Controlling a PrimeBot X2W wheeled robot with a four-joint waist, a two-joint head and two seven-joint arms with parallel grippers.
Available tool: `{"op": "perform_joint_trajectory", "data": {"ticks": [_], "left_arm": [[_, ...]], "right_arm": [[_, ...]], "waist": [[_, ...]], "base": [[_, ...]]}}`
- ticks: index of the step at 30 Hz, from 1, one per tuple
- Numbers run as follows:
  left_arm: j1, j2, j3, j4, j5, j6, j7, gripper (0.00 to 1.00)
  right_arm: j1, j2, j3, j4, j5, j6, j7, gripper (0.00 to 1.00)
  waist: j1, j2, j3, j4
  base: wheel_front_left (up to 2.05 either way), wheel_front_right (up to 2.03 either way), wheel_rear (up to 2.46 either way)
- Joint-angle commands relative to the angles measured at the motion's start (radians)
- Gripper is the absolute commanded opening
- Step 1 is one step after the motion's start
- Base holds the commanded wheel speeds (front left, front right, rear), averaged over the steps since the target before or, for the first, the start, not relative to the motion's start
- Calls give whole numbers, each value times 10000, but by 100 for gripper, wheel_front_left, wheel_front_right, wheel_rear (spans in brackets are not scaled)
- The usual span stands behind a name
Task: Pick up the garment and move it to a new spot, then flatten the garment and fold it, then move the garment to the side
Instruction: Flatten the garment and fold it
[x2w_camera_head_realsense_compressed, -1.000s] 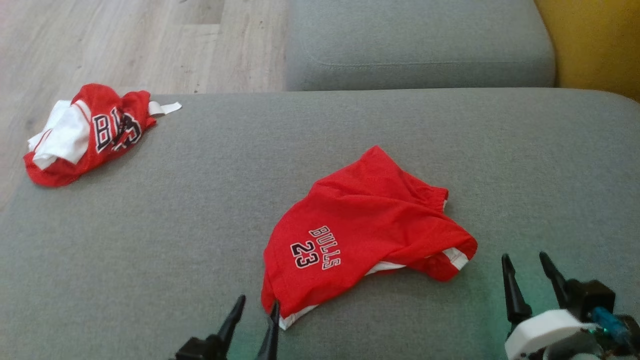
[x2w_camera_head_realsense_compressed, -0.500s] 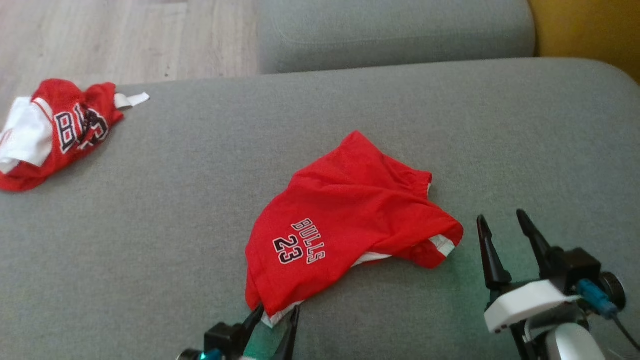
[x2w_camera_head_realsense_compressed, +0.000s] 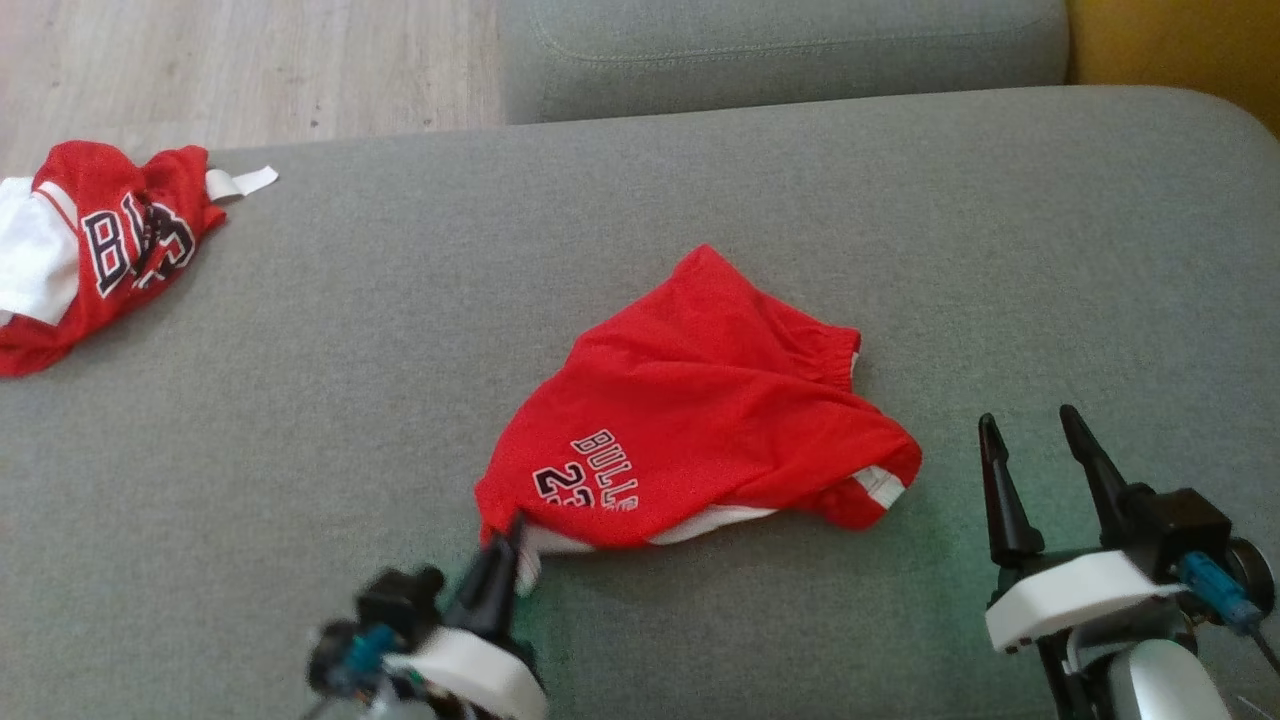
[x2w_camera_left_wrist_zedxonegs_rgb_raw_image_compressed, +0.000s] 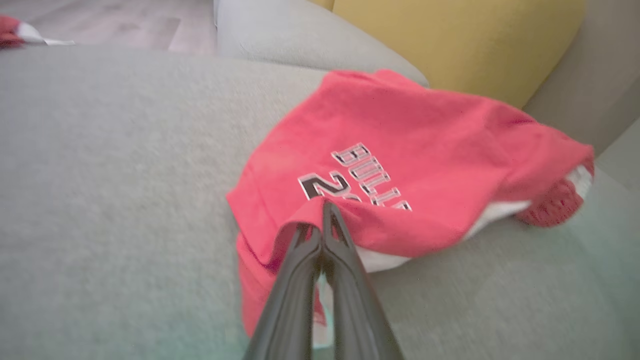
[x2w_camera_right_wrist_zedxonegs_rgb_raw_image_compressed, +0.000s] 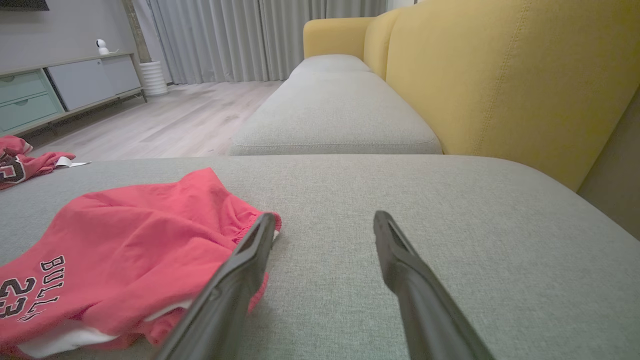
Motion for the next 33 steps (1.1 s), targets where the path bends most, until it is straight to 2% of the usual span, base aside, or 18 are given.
{"op": "perform_joint_trajectory", "data": {"ticks": [1,7,15,18,19,20,21,33], "left_arm": [[-646,340,637,-368,-60,76,-122,0],[-1226,1000,1191,44,-83,-5,-125,0],[-1913,1226,1370,602,-87,-169,-126,0],[-2059,1226,1447,655,15,-184,-127,26],[-2086,1202,1472,631,47,-193,-127,45],[-2088,1165,1505,584,73,-201,-127,80],[-2013,1095,1576,473,124,-216,-127,100],[-370,770,2269,-986,440,-109,-127,100]], "right_arm": [[-532,-36,168,-392,18,40,-131,100],[-791,-28,161,-418,112,40,-221,100],[-1028,-26,122,-286,183,40,-409,100],[-1075,-25,140,-173,231,40,-506,100],[-1078,-25,142,-140,238,40,-530,100],[-1076,-25,140,-105,243,40,-552,100],[-1056,-25,126,-27,267,40,-584,100],[-531,-25,257,239,447,40,-830,100]], "waist": [[-1,0,80,-19],[-1,0,408,-223],[-1,0,810,-465],[-1,0,859,-514],[-1,0,854,-520],[-1,0,833,-518],[-1,0,742,-488],[-1,0,-479,111]], "base": [[0,0,0],[0,0,0],[0,0,0],[0,0,0],[0,0,0],[0,0,0],[0,0,0],[0,0,0]]}}
